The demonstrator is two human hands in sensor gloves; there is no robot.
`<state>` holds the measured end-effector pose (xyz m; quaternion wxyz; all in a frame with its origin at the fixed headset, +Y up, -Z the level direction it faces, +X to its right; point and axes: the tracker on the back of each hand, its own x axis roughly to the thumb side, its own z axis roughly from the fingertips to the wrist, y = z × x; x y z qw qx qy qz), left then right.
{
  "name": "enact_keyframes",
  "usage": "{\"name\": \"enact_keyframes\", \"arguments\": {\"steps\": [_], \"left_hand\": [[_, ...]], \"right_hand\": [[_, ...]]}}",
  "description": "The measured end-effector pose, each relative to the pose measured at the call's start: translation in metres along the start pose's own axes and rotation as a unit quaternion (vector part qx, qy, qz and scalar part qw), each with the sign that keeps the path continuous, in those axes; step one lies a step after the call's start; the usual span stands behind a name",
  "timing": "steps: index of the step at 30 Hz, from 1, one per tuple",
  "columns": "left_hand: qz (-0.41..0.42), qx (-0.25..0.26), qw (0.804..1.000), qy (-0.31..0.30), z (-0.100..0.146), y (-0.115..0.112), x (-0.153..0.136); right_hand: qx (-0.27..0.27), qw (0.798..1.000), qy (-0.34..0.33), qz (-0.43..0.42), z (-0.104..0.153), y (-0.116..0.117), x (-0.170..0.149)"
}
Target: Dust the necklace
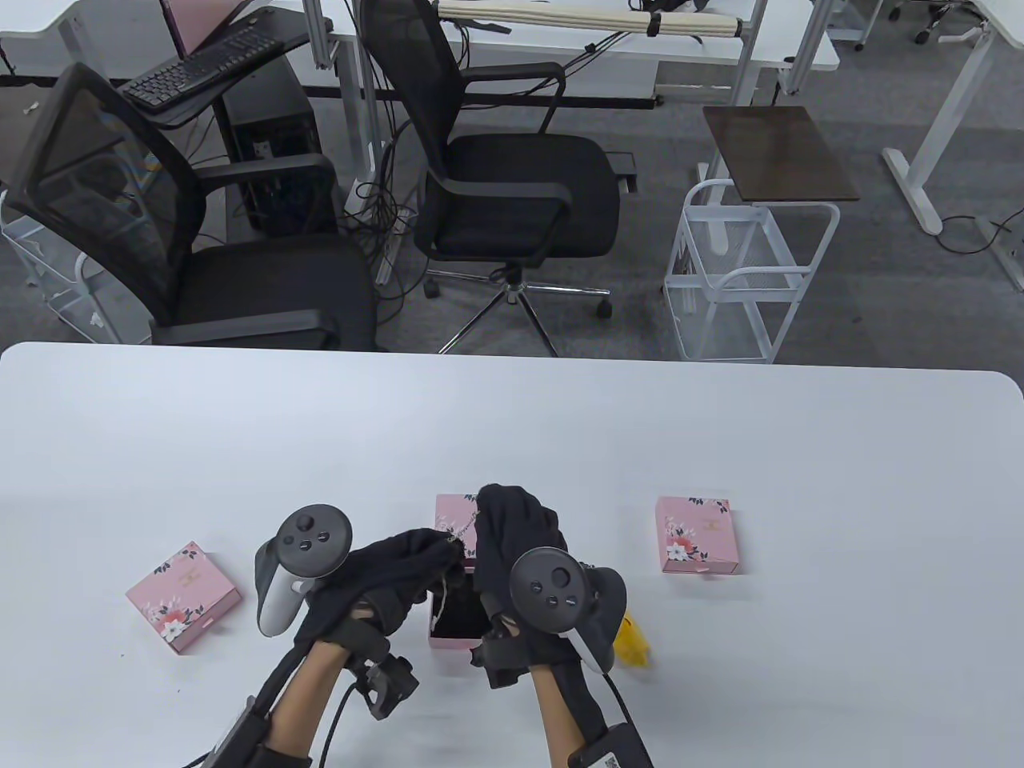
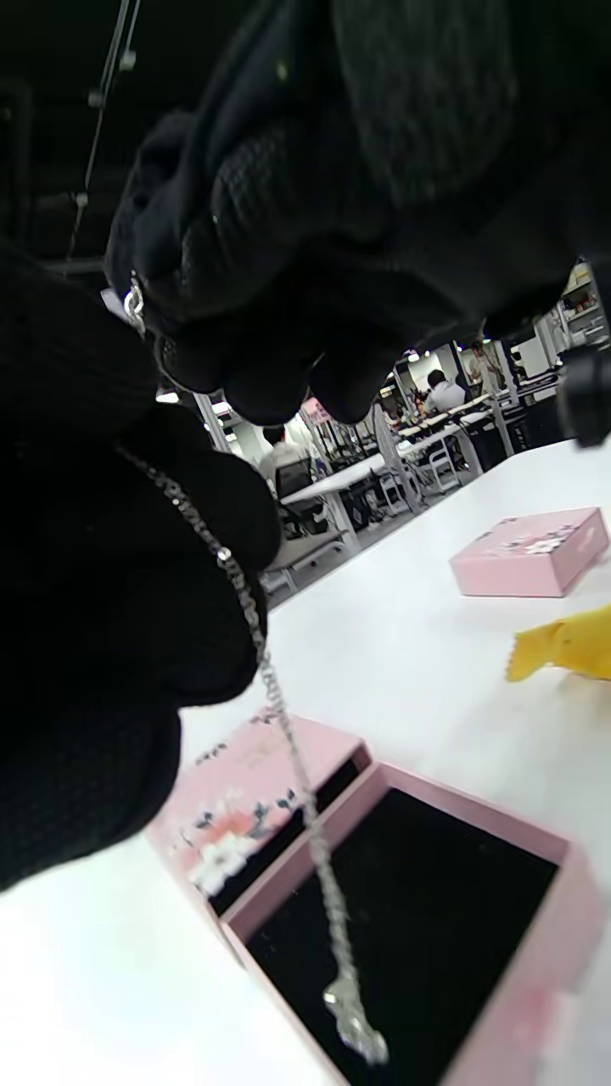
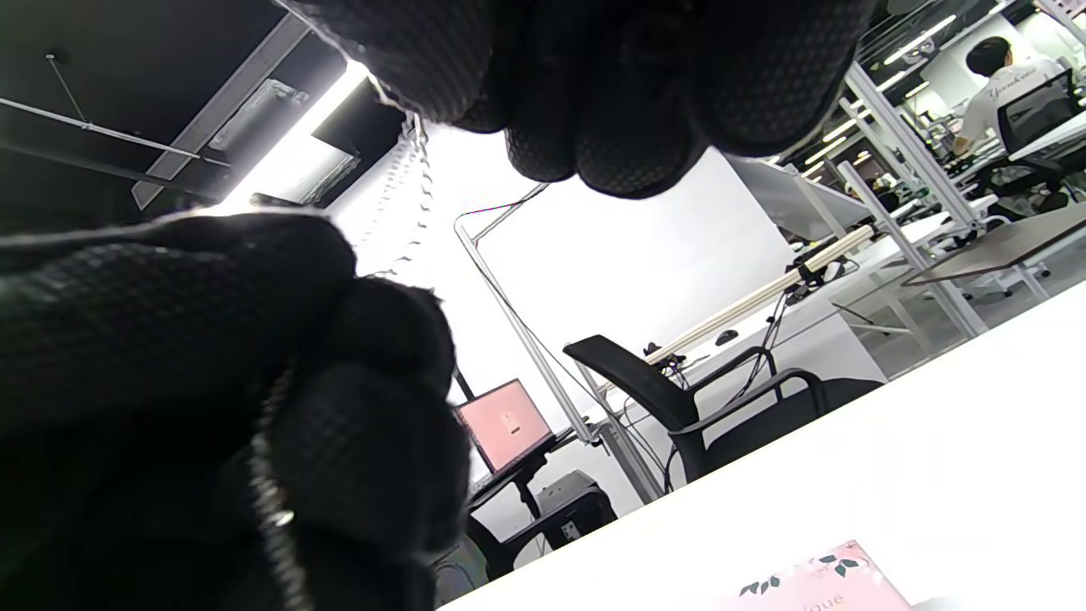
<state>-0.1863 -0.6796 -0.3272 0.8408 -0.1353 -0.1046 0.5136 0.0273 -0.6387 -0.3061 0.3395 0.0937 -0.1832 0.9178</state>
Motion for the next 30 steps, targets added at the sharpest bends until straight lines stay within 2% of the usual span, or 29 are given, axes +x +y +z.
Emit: {"name": "enact_keyframes", "arguments": {"steps": [5,10,15,19,21,24,30], "left_hand": [[-0.010,-0.007,1.000,-0.009,0.000,0.003,0.001],[0.047,-0.029,0.998,-0.034,0.002,0.007,0.003],[0.100,-0.021,0.994,-0.042,0.002,0.008,0.000],[0.112,0.013,0.993,-0.041,0.005,0.013,-0.001],[0.117,0.046,0.991,-0.042,0.007,0.016,-0.002],[0.134,0.070,0.988,-0.045,0.010,0.019,-0.001],[0.127,0.127,0.982,-0.064,0.019,0.021,0.009]], "right_hand": [[0.015,1.000,0.007,0.013,-0.001,0.004,-0.001],[0.064,0.998,0.026,0.000,-0.003,0.012,-0.007],[0.091,0.995,0.033,-0.011,-0.004,0.016,-0.008],[0.098,0.995,0.031,-0.014,-0.004,0.012,-0.006],[0.081,0.996,0.025,-0.018,-0.004,0.005,-0.004],[0.074,0.996,0.019,-0.037,-0.003,-0.001,0.000],[0.105,0.992,-0.009,-0.066,0.000,-0.007,0.020]]}}
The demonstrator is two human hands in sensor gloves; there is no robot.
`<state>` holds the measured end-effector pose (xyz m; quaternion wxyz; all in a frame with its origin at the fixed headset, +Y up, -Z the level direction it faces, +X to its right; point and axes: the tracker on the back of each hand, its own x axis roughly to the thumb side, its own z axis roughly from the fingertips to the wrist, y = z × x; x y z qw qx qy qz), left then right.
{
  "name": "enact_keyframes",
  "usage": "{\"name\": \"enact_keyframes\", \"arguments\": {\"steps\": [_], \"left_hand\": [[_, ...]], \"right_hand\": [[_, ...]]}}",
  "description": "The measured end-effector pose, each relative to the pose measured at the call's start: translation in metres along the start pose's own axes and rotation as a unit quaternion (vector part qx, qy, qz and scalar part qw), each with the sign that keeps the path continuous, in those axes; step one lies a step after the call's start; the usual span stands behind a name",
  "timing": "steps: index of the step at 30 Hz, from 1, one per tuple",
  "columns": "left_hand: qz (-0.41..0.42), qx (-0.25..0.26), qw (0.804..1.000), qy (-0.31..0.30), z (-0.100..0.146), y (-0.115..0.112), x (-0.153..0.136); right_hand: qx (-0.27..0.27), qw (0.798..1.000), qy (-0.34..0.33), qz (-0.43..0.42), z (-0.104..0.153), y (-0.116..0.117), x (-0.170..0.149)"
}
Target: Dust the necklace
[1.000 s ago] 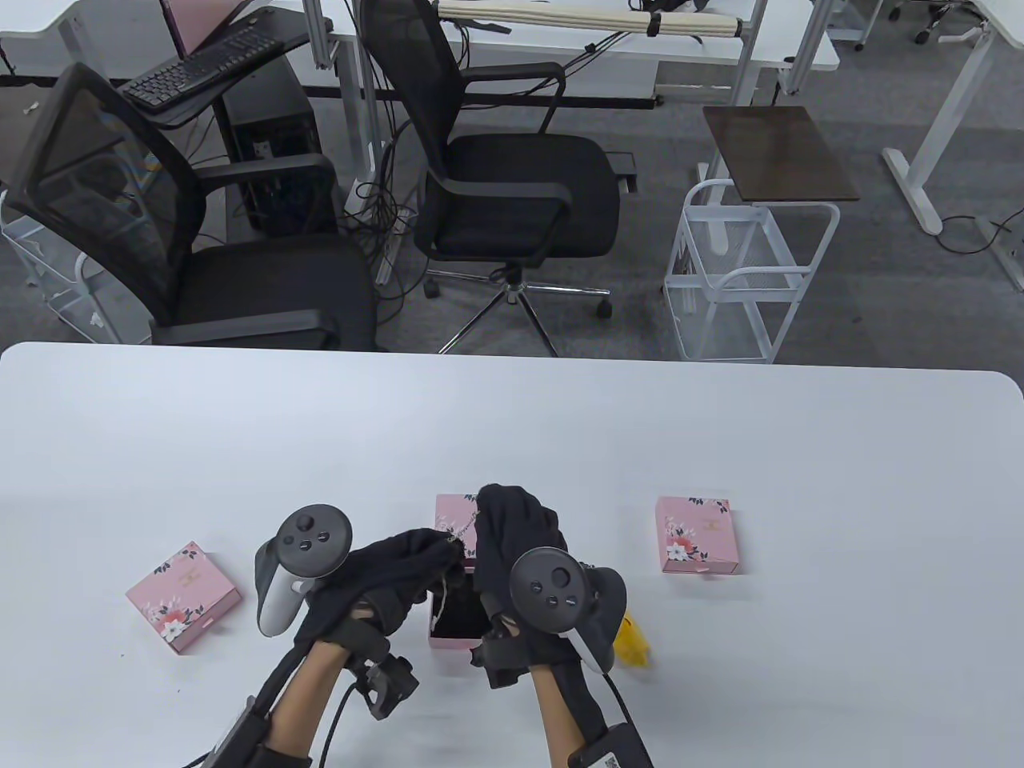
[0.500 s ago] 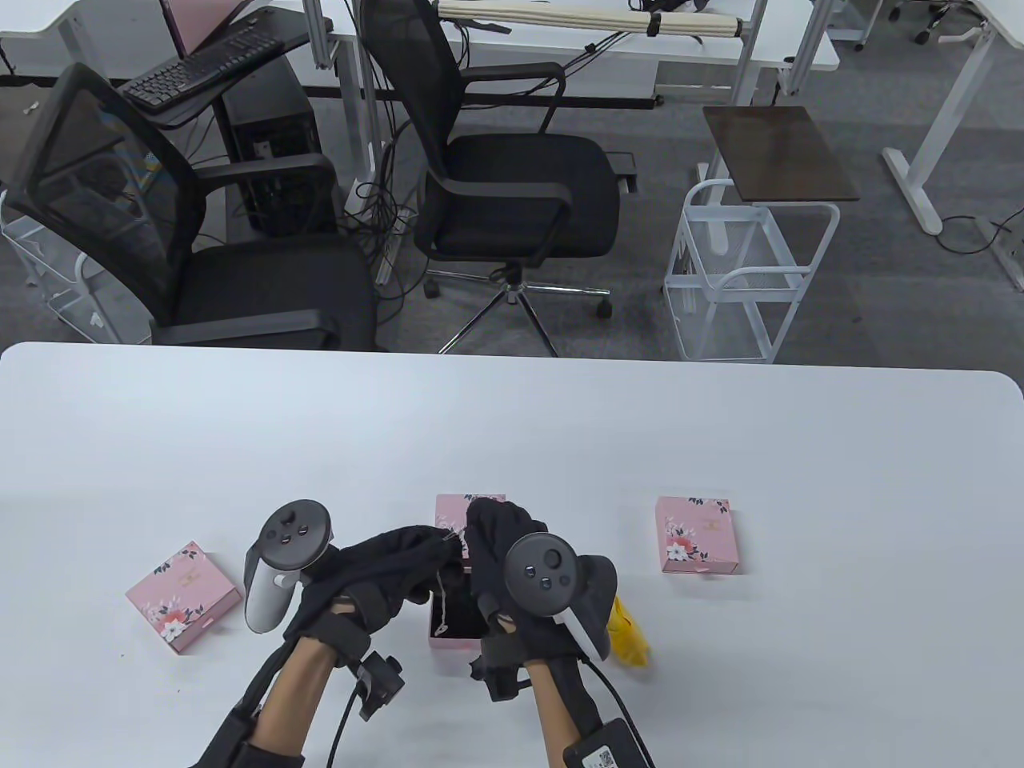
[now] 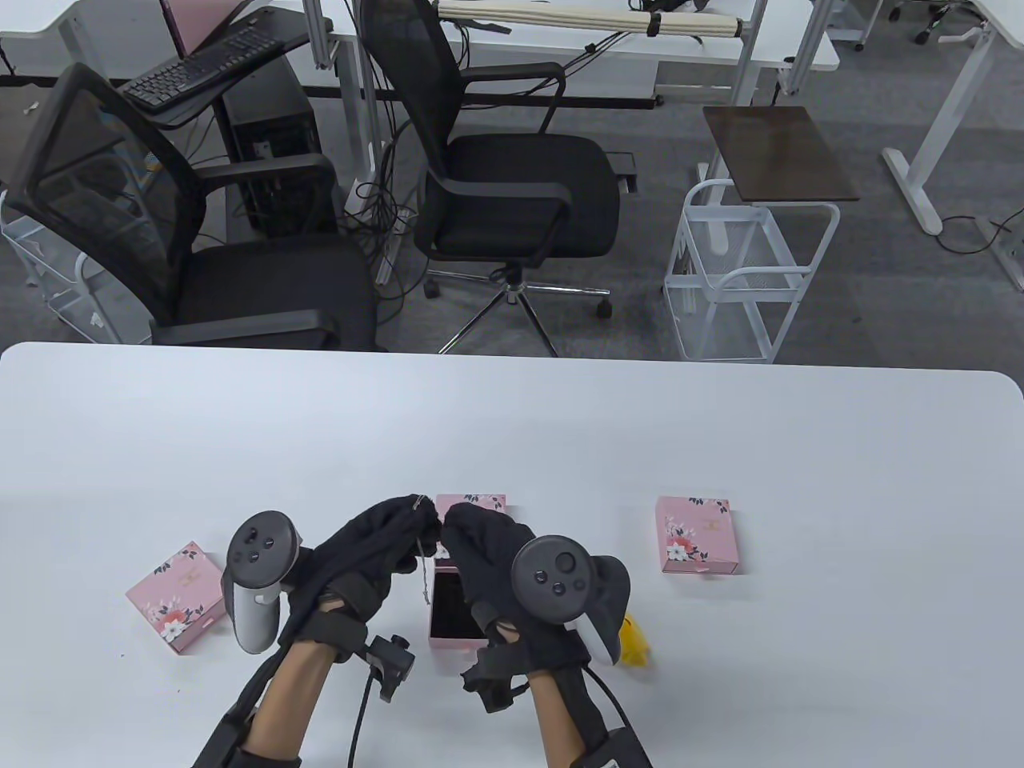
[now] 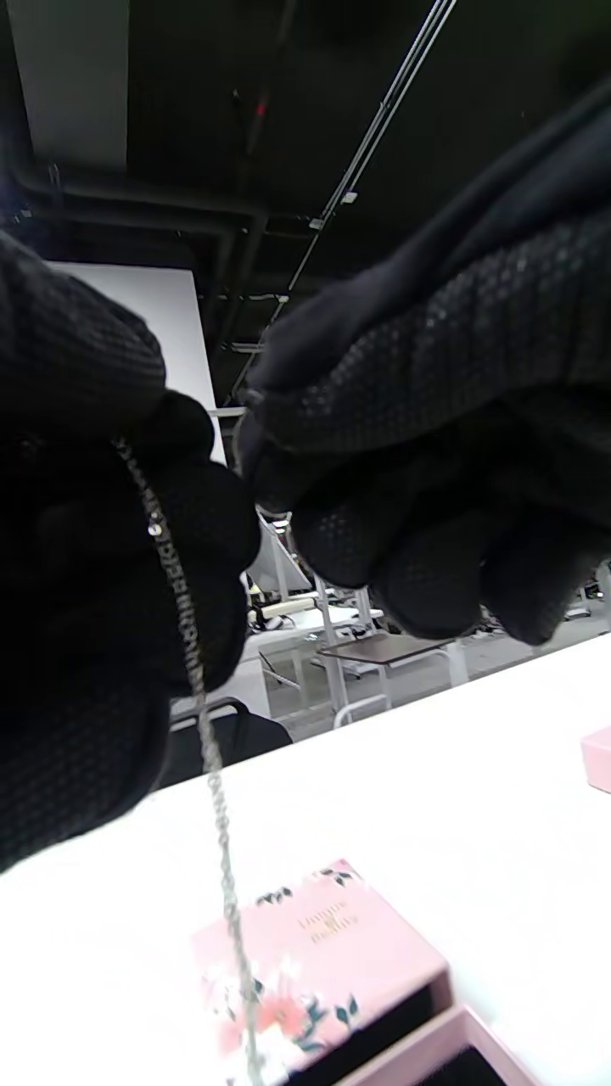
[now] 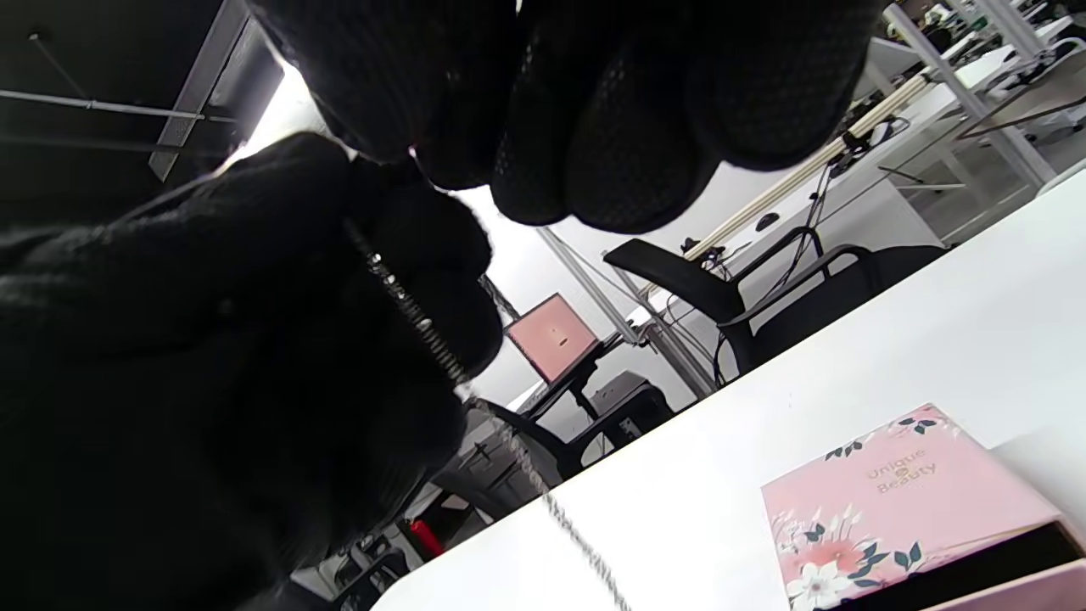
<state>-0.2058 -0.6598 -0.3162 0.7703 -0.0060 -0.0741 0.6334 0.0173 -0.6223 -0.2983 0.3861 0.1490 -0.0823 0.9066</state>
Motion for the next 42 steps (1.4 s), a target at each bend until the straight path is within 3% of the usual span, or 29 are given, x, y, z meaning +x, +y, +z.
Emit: {"name": "enact_keyframes", "arguments": {"steps": [9,15,20,30,38,42], "left_hand": [[-0.024,0.000,1.000,-0.008,0.002,-0.008,0.003],[-0.021,-0.009,1.000,0.000,0.001,-0.013,-0.001],[-0.014,-0.007,1.000,-0.004,0.001,-0.014,-0.002],[0.004,-0.011,1.000,-0.013,0.001,-0.012,0.000],[-0.010,0.058,0.998,-0.007,0.004,0.007,0.003],[-0.061,0.103,0.993,-0.009,0.006,0.018,0.006]], "right_hand": [[0.007,1.000,-0.001,0.029,0.000,0.012,0.005],[-0.041,0.999,0.029,0.015,0.000,0.023,-0.002],[-0.049,0.998,0.029,-0.003,0.000,0.028,-0.004],[-0.033,0.999,0.014,0.008,0.000,0.027,-0.004],[-0.007,0.998,0.006,0.058,-0.002,0.032,-0.003],[0.019,0.999,0.009,0.049,-0.003,0.038,-0.004]]}}
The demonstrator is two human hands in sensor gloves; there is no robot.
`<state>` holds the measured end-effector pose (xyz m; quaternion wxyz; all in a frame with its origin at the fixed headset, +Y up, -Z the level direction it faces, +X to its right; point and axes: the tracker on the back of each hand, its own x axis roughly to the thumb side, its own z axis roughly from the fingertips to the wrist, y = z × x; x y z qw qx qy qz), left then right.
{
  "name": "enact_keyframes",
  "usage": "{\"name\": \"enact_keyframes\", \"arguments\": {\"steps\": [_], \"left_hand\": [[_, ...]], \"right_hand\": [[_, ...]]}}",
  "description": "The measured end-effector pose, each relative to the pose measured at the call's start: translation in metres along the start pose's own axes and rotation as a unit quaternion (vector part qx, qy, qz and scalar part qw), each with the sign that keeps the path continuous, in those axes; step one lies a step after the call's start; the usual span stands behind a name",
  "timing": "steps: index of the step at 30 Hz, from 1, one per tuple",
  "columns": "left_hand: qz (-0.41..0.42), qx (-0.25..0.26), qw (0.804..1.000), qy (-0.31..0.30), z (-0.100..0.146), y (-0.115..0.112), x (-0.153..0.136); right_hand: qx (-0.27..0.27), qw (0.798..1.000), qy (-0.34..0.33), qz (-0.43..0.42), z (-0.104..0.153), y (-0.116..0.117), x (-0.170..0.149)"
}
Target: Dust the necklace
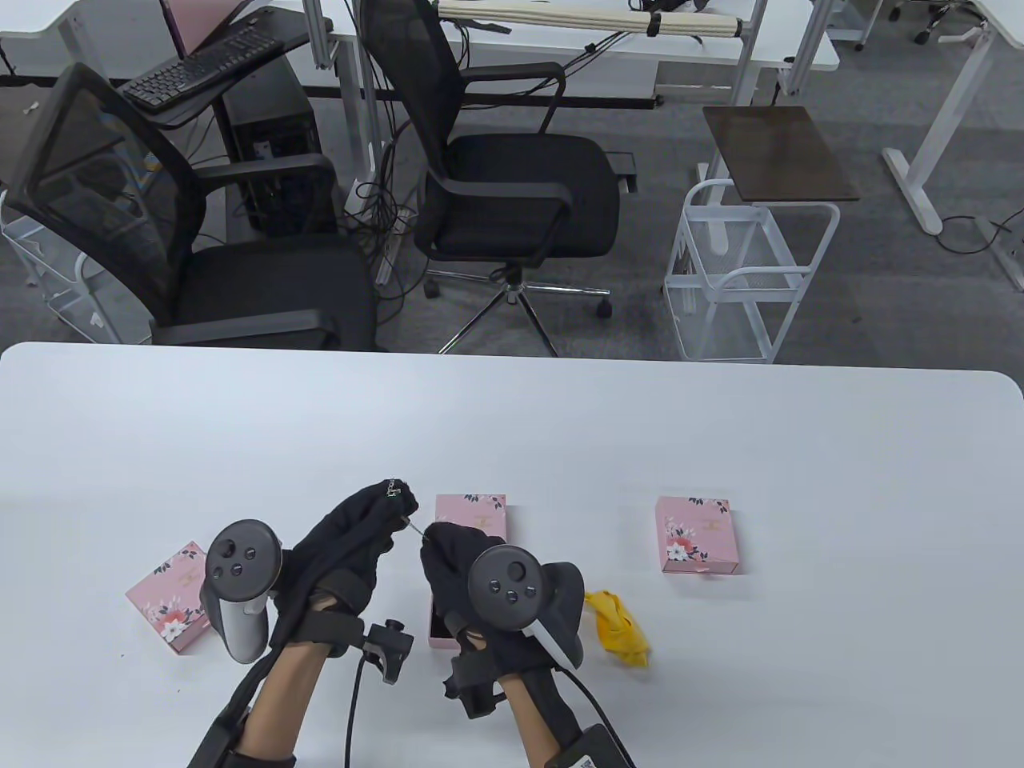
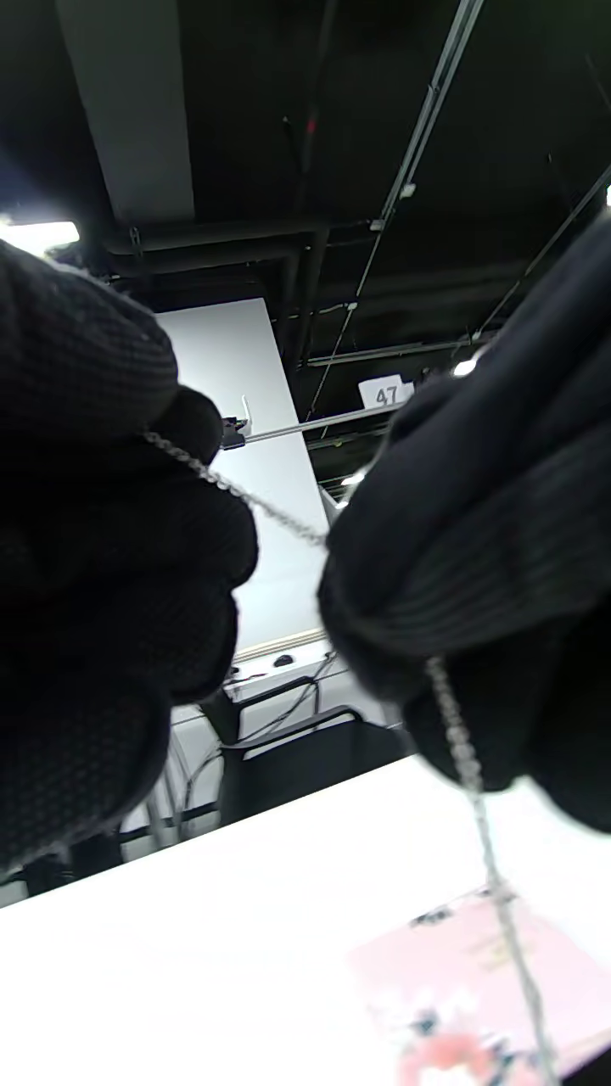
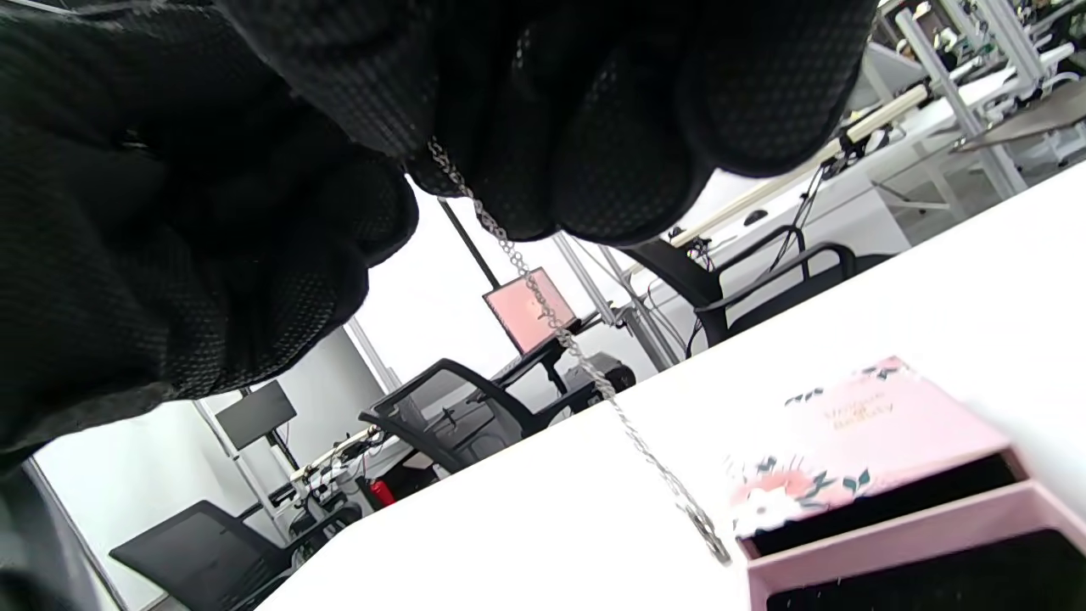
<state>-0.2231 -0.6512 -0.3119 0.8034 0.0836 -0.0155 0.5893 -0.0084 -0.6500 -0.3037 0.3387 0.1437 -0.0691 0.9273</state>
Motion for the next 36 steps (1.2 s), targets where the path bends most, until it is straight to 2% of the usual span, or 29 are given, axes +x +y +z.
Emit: {"name": "enact_keyframes", "arguments": {"steps": [9,13,18,29,36], "left_hand": [[-0.035,0.017,0.999,-0.033,-0.002,0.008,0.006],[-0.023,-0.014,0.998,-0.064,-0.004,0.009,0.009],[-0.056,0.032,0.996,-0.068,-0.001,0.015,0.013],[-0.079,0.062,0.991,-0.086,0.004,0.026,0.023],[-0.088,0.067,0.989,-0.096,0.007,0.026,0.029]], "right_hand": [[0.020,1.000,-0.005,0.009,0.000,0.011,0.003],[0.024,1.000,-0.008,0.018,0.000,0.013,0.004],[0.031,0.999,-0.008,0.008,0.000,0.015,0.004],[0.047,0.999,-0.007,0.011,-0.001,0.021,0.004],[0.059,0.998,-0.012,0.003,0.000,0.026,0.005]]}}
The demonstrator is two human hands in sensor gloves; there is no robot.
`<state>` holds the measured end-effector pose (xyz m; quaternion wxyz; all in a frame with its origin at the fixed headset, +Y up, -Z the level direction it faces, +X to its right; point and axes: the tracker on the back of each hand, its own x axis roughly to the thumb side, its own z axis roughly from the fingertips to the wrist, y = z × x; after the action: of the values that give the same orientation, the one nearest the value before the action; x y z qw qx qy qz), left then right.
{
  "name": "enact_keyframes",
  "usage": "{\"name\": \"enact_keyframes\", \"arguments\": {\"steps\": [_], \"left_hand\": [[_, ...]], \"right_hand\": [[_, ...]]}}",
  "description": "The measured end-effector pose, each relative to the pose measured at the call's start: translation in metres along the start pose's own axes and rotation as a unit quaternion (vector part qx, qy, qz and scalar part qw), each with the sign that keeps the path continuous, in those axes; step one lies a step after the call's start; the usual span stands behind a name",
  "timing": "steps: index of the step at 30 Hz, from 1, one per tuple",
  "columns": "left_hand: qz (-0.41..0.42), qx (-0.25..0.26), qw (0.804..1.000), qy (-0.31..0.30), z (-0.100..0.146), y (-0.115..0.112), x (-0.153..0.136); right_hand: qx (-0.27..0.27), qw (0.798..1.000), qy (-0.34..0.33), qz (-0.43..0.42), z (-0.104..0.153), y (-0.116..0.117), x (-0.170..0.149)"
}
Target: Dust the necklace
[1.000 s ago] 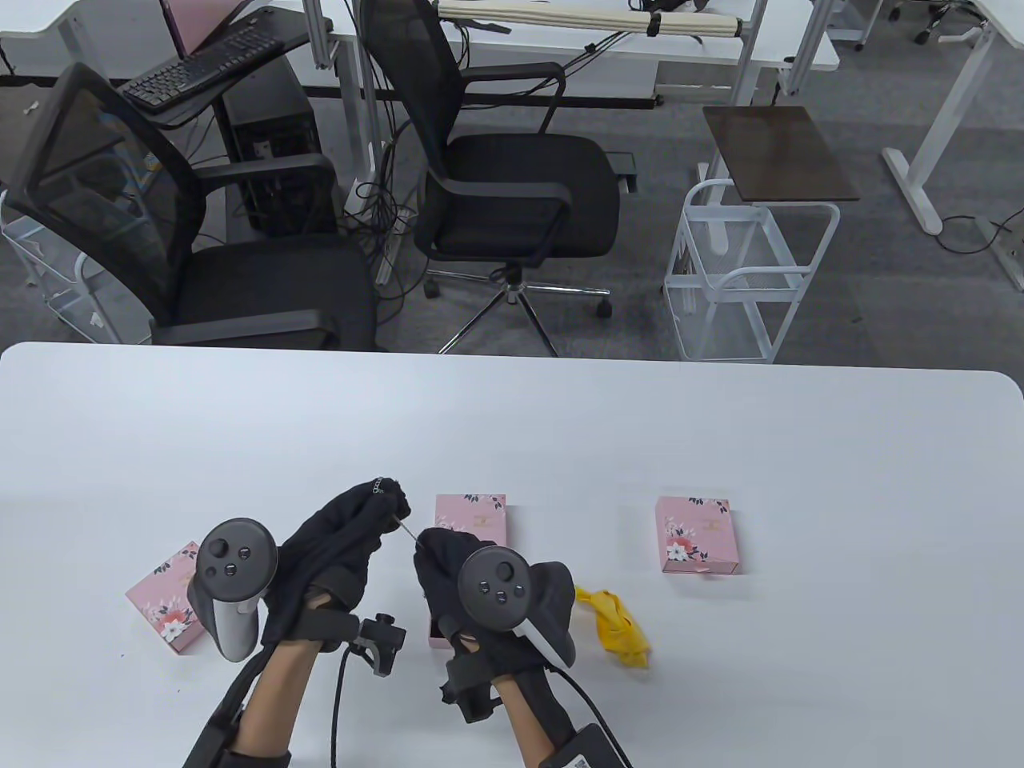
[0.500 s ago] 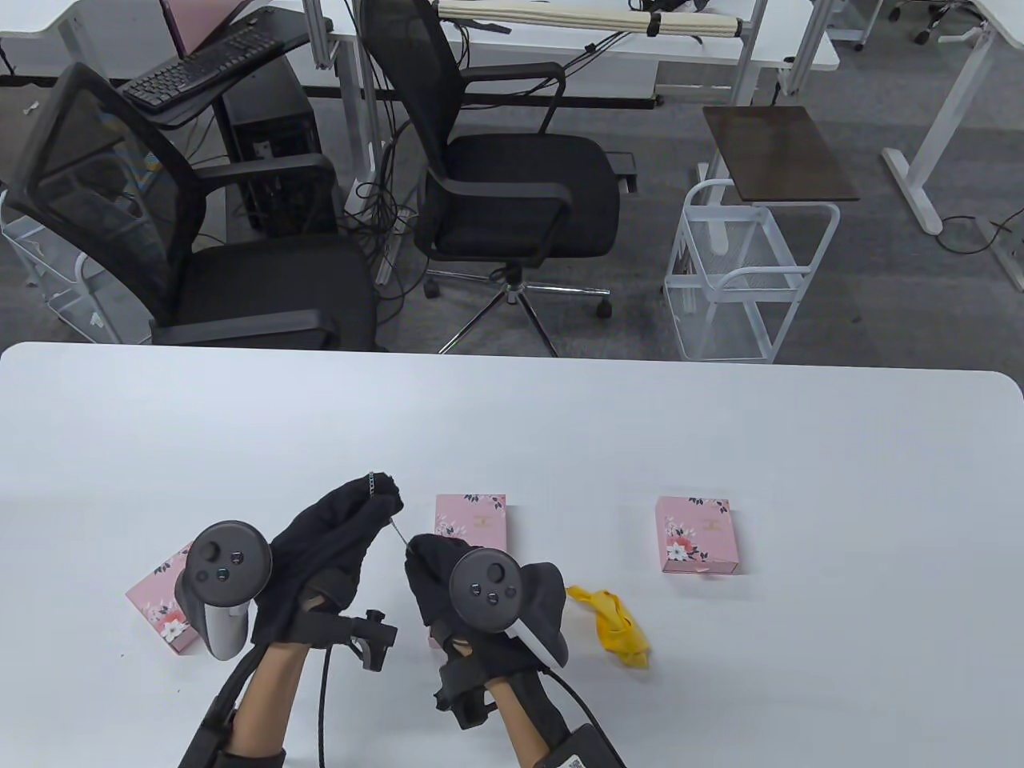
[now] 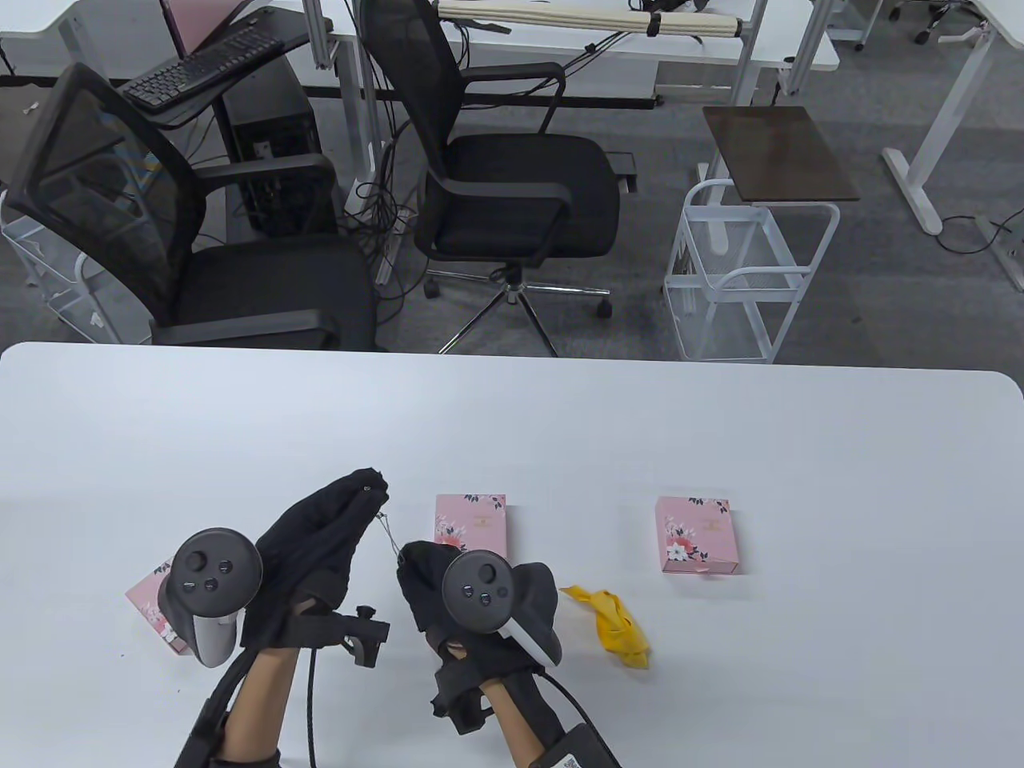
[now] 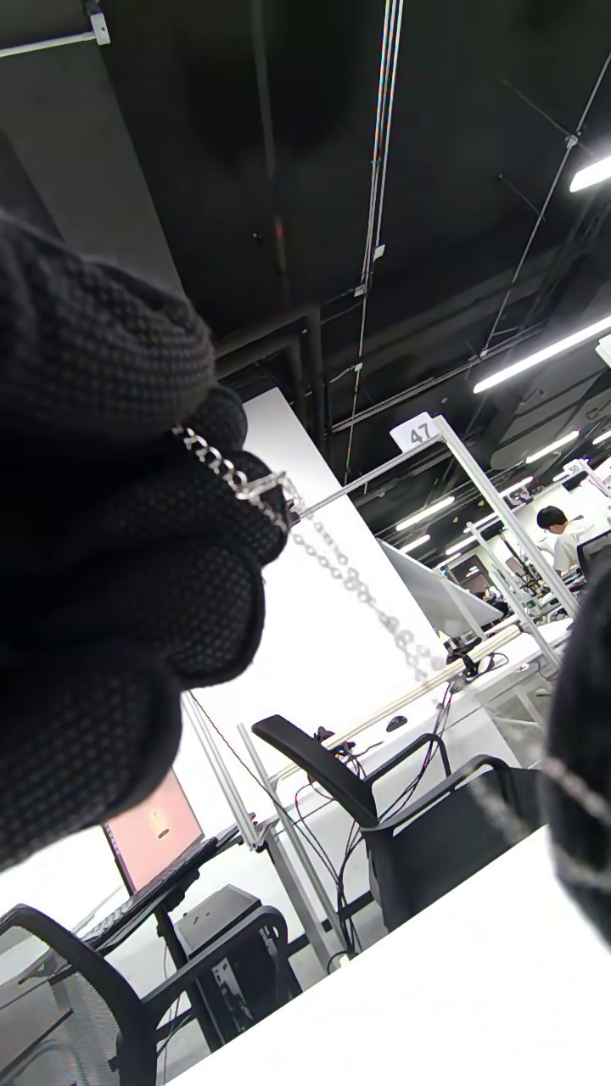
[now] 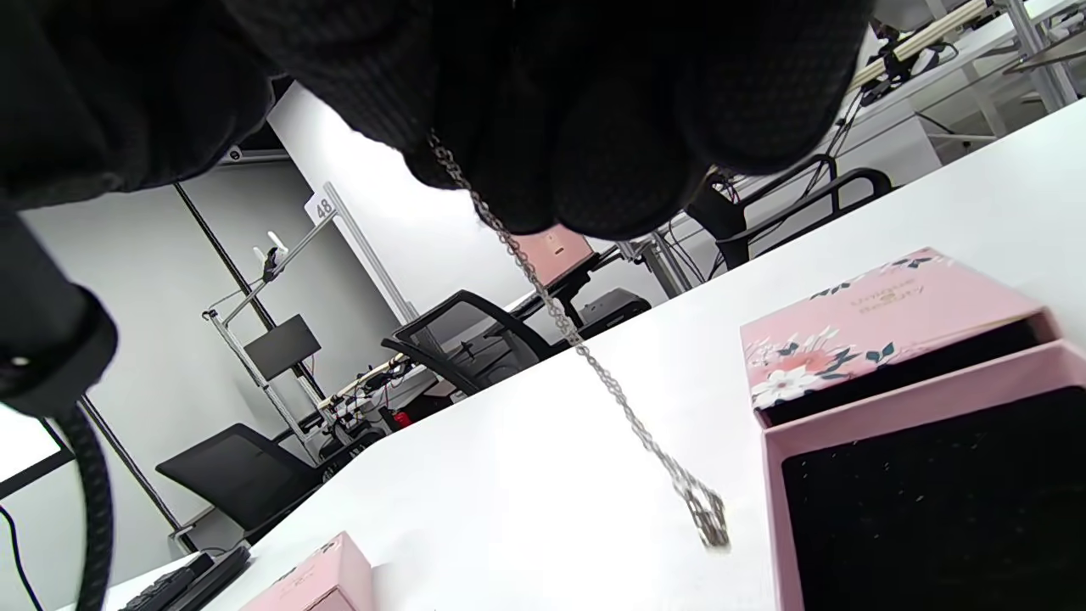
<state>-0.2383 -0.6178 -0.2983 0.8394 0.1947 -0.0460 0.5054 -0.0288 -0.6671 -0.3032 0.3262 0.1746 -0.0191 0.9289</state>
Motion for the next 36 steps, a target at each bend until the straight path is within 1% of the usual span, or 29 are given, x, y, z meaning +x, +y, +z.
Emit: {"name": "enact_keyframes", "arguments": {"steps": [5,7,8,9,10,13,15,17,20,22,23,24,26,29,33,34,36], "left_hand": [[-0.005,-0.009,1.000,-0.013,0.002,-0.002,0.006],[-0.003,-0.015,1.000,-0.020,0.002,-0.002,0.009],[-0.004,-0.016,1.000,-0.022,0.003,-0.002,0.010],[-0.008,-0.017,0.999,-0.025,0.003,-0.003,0.011],[-0.011,-0.019,0.999,-0.028,0.004,-0.003,0.012],[-0.010,-0.023,0.999,-0.030,0.004,-0.004,0.013],[-0.011,-0.033,0.999,-0.032,0.004,-0.004,0.014],[-0.009,-0.032,0.999,-0.036,0.005,-0.005,0.015],[-0.005,-0.035,0.999,-0.039,0.006,-0.005,0.017],[-0.004,-0.038,0.998,-0.041,0.006,-0.005,0.017],[-0.003,-0.039,0.998,-0.041,0.006,-0.005,0.017],[-0.001,-0.041,0.998,-0.041,0.006,-0.005,0.017],[0.002,-0.043,0.998,-0.041,0.006,-0.005,0.017],[0.002,-0.043,0.998,-0.041,0.007,-0.005,0.018],[0.001,-0.043,0.998,-0.042,0.007,-0.005,0.018],[0.001,-0.043,0.998,-0.042,0.007,-0.005,0.018],[0.002,-0.043,0.998,-0.040,0.007,-0.005,0.017]], "right_hand": [[0.039,0.999,0.000,0.008,-0.003,0.003,-0.002],[0.066,0.997,0.011,0.031,-0.005,0.000,-0.006],[0.068,0.997,0.014,0.039,-0.005,-0.002,-0.007],[0.060,0.997,0.019,0.052,-0.005,-0.008,-0.010],[0.040,0.997,0.032,0.062,-0.004,-0.019,-0.016],[0.005,0.996,0.057,0.071,0.000,-0.042,-0.029],[-0.021,0.994,0.084,0.070,0.008,-0.061,-0.046],[-0.018,0.990,0.108,0.085,0.014,-0.075,-0.063],[-0.009,0.979,0.148,0.137,0.026,-0.091,-0.088],[0.015,0.965,0.182,0.189,0.037,-0.095,-0.110],[0.024,0.961,0.190,0.200,0.041,-0.095,-0.116],[0.043,0.956,0.192,0.216,0.045,-0.090,-0.124],[0.075,0.952,0.172,0.241,0.050,-0.080,-0.134],[0.131,0.926,0.200,0.291,0.053,-0.062,-0.144],[0.187,0.909,0.236,0.287,0.047,-0.044,-0.156],[0.191,0.908,0.237,0.288,0.046,-0.041,-0.157],[0.180,0.906,0.233,0.304,0.043,-0.036,-0.158]]}}
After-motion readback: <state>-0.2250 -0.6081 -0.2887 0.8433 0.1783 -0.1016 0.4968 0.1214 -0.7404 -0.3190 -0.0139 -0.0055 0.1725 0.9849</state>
